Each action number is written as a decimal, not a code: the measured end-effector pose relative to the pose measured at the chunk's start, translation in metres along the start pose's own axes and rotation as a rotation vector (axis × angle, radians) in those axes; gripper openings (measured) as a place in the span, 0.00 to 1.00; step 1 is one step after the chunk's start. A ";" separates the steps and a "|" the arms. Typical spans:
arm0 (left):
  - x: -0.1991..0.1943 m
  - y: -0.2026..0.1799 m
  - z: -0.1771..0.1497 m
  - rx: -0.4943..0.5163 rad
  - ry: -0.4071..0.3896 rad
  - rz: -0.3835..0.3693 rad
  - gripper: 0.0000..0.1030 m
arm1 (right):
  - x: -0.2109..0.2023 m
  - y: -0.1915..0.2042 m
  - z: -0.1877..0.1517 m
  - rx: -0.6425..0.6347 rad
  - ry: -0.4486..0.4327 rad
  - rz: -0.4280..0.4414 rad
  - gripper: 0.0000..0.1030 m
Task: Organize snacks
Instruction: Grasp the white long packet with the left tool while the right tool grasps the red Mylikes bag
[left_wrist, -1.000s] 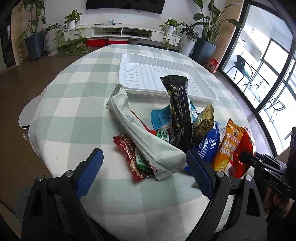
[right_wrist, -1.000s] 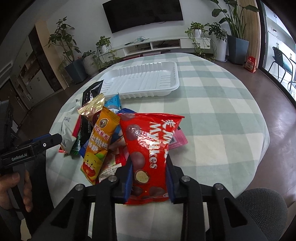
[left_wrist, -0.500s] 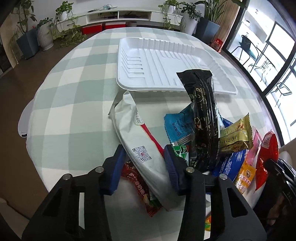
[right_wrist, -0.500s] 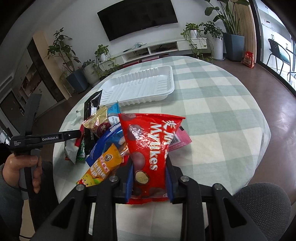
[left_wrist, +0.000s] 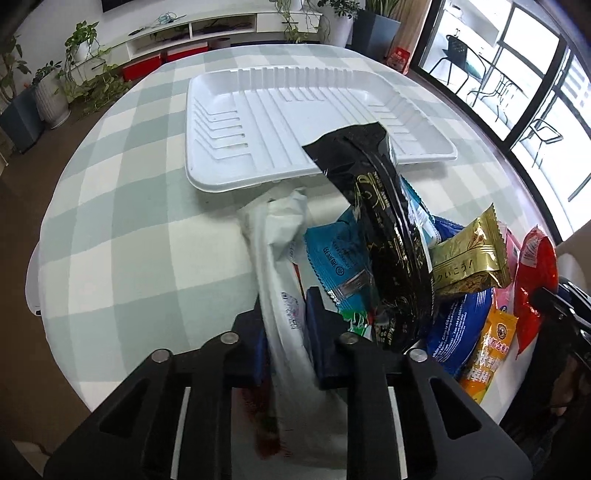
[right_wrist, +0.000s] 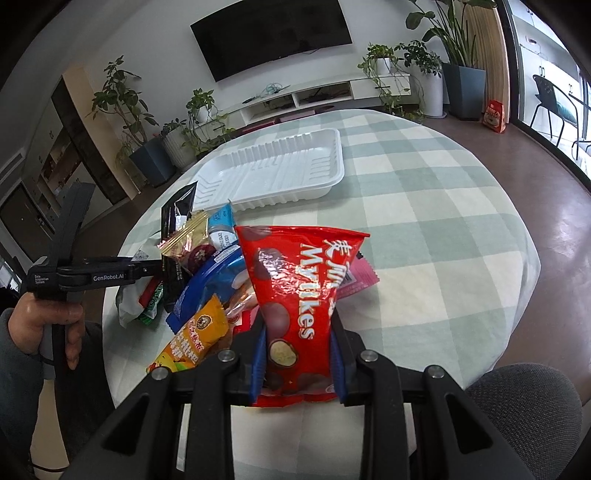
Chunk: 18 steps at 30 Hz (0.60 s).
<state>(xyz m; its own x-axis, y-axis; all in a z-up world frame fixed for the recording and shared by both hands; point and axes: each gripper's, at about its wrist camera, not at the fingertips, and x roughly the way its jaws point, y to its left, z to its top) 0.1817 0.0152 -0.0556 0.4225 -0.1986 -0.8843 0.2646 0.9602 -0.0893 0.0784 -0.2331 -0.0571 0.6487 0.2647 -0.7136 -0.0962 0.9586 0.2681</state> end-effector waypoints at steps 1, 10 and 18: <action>-0.001 0.002 0.001 -0.005 -0.008 0.000 0.13 | 0.000 0.000 0.000 0.002 0.000 0.001 0.30; -0.009 0.020 -0.004 -0.064 -0.047 -0.035 0.12 | -0.001 -0.003 0.000 0.019 -0.014 0.022 0.29; -0.033 0.030 -0.007 -0.115 -0.111 -0.058 0.10 | -0.002 -0.004 -0.001 0.031 -0.025 0.025 0.29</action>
<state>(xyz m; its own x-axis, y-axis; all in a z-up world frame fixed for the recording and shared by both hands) 0.1699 0.0518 -0.0323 0.5039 -0.2686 -0.8209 0.1931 0.9614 -0.1960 0.0772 -0.2373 -0.0573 0.6649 0.2853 -0.6904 -0.0896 0.9480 0.3054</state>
